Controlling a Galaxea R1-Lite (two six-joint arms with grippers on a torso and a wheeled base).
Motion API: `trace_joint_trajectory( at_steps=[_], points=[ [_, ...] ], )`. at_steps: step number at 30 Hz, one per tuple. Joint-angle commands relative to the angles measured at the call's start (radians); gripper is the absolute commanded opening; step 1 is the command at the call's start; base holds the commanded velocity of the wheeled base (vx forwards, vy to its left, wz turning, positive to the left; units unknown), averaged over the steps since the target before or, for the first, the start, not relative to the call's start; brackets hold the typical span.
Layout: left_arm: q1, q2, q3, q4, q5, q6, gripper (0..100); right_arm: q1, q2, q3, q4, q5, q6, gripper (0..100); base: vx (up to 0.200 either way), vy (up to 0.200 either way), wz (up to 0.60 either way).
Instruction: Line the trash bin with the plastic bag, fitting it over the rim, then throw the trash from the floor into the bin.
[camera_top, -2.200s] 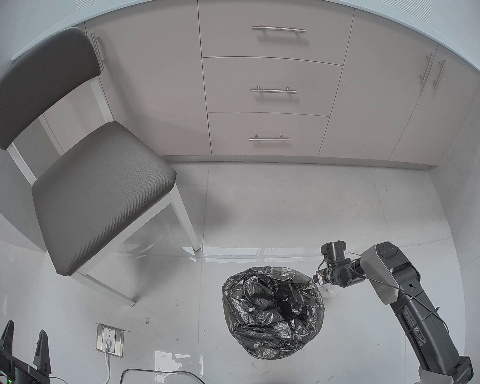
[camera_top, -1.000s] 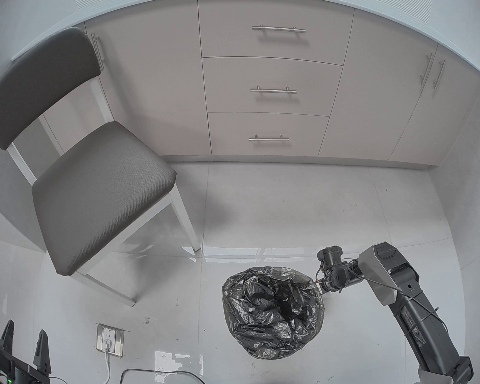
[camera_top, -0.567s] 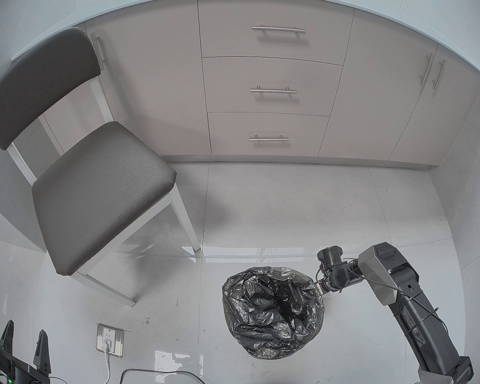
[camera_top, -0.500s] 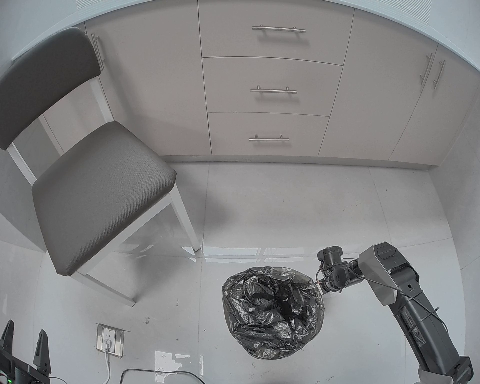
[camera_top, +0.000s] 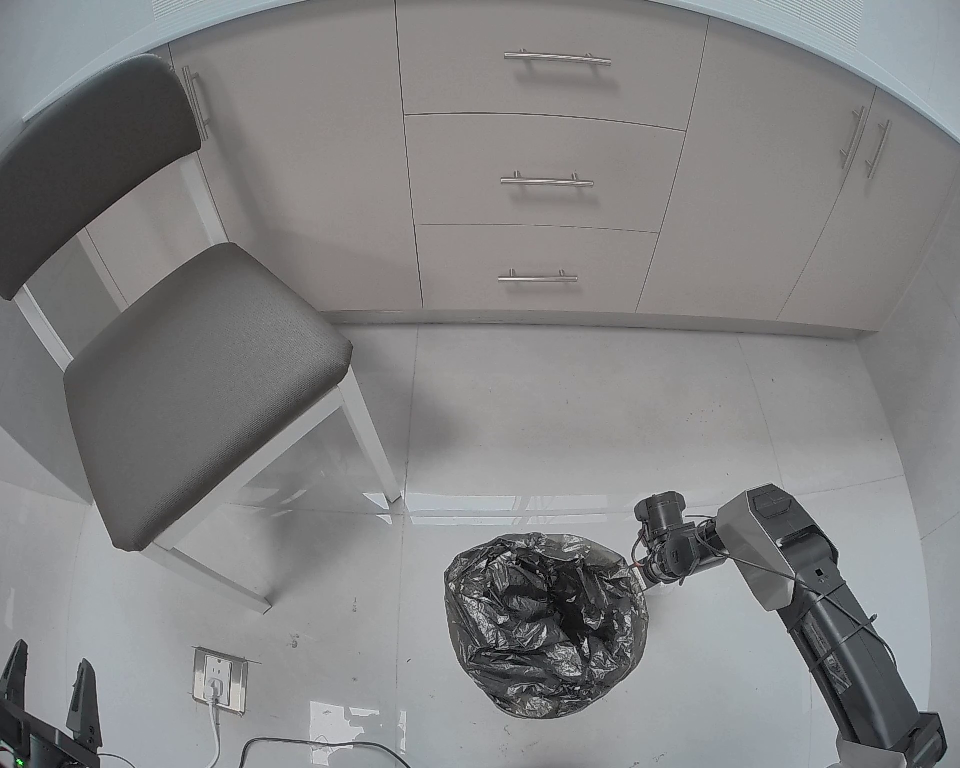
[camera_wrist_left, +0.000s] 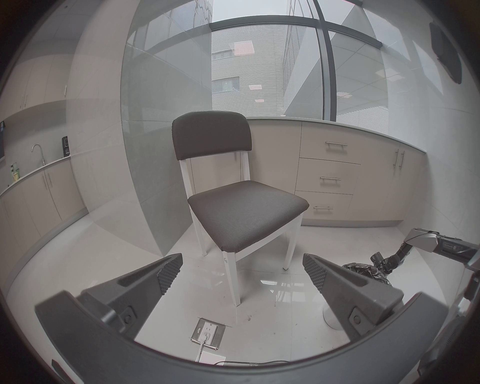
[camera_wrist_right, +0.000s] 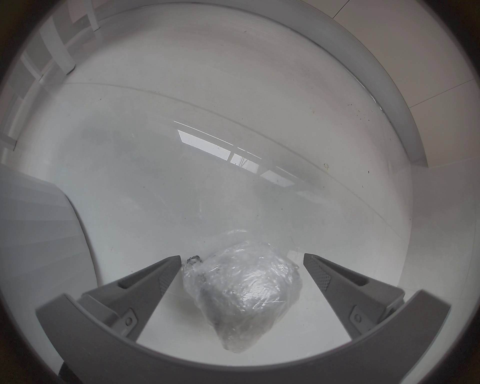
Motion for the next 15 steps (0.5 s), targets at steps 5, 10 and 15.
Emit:
trace_joint_trajectory(
  at_steps=[5,10,15],
  points=[
    [0.0,-0.016,0.0,0.0,0.001,0.0,100,0.001,0.0,0.0,-0.003,0.0,0.0,0,0.0,0.0,0.0],
    [0.0,-0.016,-0.002,0.0,0.001,0.0,100,0.001,0.0,0.0,-0.004,0.0,0.002,0,0.0,0.0,0.0],
    [0.0,-0.016,0.0,0.0,0.001,0.0,100,0.002,0.0,0.0,-0.003,0.0,0.002,0,0.0,0.0,0.0]
  ],
)
